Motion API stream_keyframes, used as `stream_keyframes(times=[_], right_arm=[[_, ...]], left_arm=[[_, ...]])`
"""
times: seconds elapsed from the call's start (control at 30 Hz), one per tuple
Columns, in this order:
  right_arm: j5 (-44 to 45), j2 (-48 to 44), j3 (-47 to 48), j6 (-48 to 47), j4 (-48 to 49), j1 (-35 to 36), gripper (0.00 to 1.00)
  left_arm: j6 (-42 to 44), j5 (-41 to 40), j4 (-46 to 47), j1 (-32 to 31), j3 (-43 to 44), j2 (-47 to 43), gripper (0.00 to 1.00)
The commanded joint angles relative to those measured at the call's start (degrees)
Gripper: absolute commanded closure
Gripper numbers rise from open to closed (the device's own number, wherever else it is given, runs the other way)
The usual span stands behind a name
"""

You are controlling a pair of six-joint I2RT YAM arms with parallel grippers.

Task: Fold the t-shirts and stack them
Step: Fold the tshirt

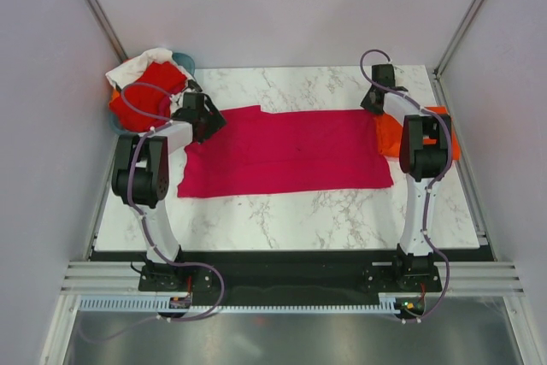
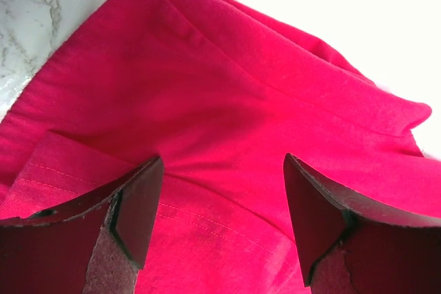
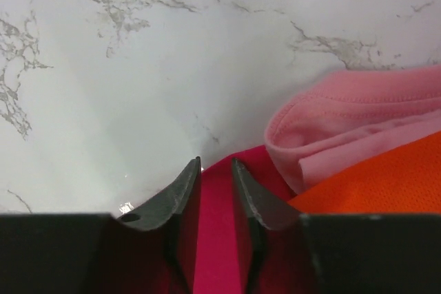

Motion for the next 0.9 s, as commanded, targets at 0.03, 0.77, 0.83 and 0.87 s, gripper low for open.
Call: stream_keyframes(times=[0.03,0.77,0.83,0.87], right_arm=[[-2.60,0.43,-0.22,-1.53,-1.23,-0.33,0.65],[-5.86,-8.19,-6.46,-4.96,3.26,2.13,0.50],[-5.86,-7.93,-6.55,-4.96,3.26,2.04,0.50],[-5.86,-7.84,-6.55,-4.96,3.34,2.13,0.50]], left_arm=[[1.59,-4.86,-1.15,-0.26,-0.46,-1.69,0.21],[15.22,-0.82,-15.03,-3.78,34.24,14.28,0.16],[16.01,-0.56,-15.47,-3.69,35.83,16.22,0.18],[16.54,0.05,-15.91,-3.69,37.23,16.75,0.20]])
